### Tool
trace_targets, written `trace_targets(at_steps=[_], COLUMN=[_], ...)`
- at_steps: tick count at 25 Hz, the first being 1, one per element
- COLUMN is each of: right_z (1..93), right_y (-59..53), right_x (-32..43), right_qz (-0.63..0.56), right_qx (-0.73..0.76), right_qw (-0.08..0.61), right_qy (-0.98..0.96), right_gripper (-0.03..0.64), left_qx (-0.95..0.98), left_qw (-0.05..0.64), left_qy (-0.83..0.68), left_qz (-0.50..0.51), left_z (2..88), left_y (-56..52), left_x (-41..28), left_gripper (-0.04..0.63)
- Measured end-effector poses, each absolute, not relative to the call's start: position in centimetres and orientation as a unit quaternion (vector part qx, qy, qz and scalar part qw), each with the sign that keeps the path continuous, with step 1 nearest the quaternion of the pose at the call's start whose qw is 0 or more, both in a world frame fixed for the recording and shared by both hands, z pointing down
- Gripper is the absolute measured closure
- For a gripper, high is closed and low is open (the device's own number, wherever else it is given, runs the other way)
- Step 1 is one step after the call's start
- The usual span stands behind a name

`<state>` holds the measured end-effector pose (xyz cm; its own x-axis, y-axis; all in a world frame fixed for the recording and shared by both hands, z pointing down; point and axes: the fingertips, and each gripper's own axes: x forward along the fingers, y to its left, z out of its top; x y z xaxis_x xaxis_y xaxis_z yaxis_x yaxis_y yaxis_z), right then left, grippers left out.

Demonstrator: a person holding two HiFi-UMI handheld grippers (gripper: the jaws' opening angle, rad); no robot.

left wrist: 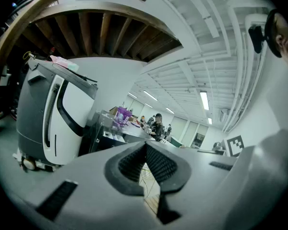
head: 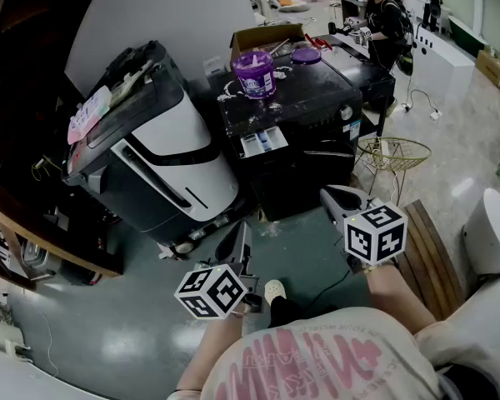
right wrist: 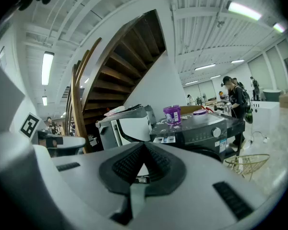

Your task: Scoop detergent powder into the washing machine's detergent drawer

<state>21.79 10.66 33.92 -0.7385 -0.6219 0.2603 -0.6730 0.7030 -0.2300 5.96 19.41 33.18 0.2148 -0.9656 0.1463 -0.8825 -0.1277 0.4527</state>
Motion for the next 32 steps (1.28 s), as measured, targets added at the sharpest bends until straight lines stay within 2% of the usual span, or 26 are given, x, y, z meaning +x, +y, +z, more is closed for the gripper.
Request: trace_targets(at_steps=[13, 28, 32], right_z=[35.5, 29.1, 30.2], right_y=[1.7, -9.5, -10.2], right_x=[15.3, 7.2, 6.3], right_qz=[0.186, 0.157, 0.157], right_qx=[0.367, 0.424, 0.435], right_qw=[0.1, 0.018, 0.032], right_qy=[-0.906, -0.892, -0.886], right_gripper=[0.62, 0.62, 0.62], left_qx=[0.751, 0.79, 0.801], left_qw=[0.253, 0.214, 0.211], left_qy=[-0.604, -0.565, -0.549], left_qz=[-0.086, -0.1, -0.111], left_z=[34.2, 29.5, 29.7], left_y=[9.2, -2.9, -4.3], left_x=[-0.3, -10.1, -11.0], left_gripper=[0.592, 0.594, 0.594])
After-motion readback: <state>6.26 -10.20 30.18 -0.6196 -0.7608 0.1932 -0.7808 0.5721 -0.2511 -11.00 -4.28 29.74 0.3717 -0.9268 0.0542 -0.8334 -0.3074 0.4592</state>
